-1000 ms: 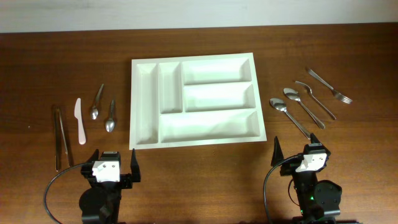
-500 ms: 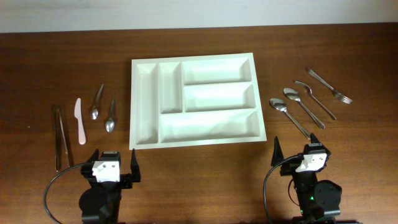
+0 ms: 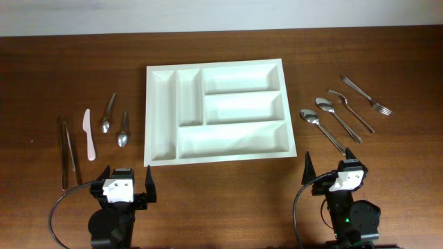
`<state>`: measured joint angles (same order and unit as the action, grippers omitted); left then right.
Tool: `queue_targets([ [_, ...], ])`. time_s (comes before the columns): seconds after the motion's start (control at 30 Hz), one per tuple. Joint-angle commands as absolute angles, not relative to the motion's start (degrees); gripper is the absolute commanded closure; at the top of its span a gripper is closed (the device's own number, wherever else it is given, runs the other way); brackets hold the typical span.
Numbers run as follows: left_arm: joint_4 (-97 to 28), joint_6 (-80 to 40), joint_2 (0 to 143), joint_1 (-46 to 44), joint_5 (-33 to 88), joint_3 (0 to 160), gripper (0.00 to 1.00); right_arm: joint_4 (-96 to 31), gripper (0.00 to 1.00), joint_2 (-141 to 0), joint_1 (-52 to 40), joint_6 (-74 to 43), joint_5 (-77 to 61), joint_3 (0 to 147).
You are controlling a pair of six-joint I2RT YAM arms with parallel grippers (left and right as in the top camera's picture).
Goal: Pack container
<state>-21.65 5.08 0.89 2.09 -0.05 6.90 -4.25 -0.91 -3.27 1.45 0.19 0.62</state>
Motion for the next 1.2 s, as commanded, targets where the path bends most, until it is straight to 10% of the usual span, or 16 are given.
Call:
queue_targets([
  [0.0, -21.6, 5.2, 0.3, 2.5, -0.4, 6.6, 0.01, -4.6, 0.01, -0.4, -3.7, 1.0, 0.7, 0.3],
  [1.17, -21.7, 5.2, 0.3, 2.5, -0.4, 6.6, 0.01, -4.5, 0.01, -0.4, -3.7, 1.0, -0.7, 0.3],
])
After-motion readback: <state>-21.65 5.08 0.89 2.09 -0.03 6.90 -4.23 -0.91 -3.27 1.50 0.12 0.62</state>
